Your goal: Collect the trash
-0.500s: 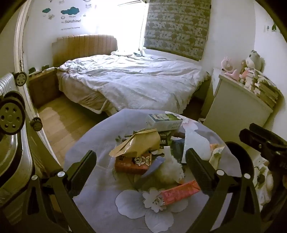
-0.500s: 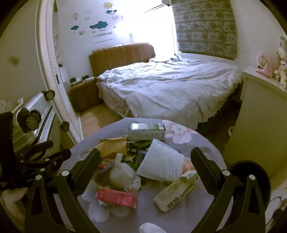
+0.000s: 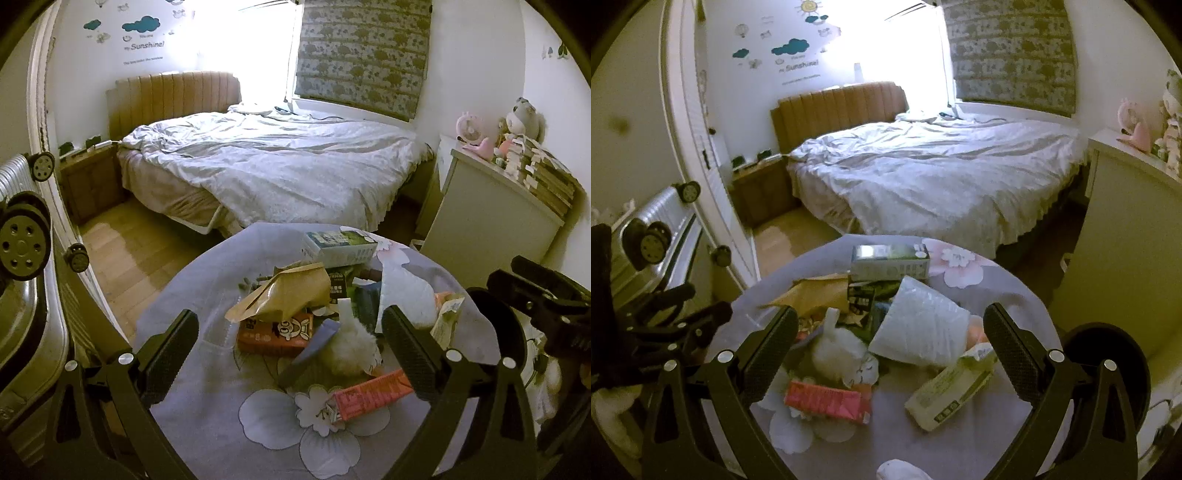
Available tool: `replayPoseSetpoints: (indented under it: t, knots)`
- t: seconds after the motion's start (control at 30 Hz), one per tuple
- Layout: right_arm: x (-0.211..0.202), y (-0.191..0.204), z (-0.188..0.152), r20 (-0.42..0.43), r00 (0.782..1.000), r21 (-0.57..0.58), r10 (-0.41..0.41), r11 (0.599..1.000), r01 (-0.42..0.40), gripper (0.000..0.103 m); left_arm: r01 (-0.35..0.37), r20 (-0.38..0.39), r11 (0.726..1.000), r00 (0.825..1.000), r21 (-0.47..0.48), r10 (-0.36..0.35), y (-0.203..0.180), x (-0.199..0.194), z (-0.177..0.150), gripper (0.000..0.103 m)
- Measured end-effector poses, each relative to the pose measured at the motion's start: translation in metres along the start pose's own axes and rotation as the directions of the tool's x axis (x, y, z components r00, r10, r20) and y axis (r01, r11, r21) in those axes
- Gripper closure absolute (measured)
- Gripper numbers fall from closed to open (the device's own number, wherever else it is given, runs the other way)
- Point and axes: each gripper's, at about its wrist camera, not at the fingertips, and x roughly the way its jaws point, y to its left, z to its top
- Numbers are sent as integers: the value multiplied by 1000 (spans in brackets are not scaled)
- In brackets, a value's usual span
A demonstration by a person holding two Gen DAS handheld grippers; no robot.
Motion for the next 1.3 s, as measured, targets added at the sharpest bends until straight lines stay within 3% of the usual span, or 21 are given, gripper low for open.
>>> replayPoseSetpoints:
  t: [1.0, 1.3]
  knots:
    - [4, -1, -4, -10, 1000, 2, 15, 1000, -15, 4, -12, 35, 999, 999, 40, 10, -4, 5, -5, 5]
    - [10, -1, -2, -24, 1000, -30, 18, 999, -19, 4, -24, 7, 998, 1000, 55, 24, -5, 8, -8, 5]
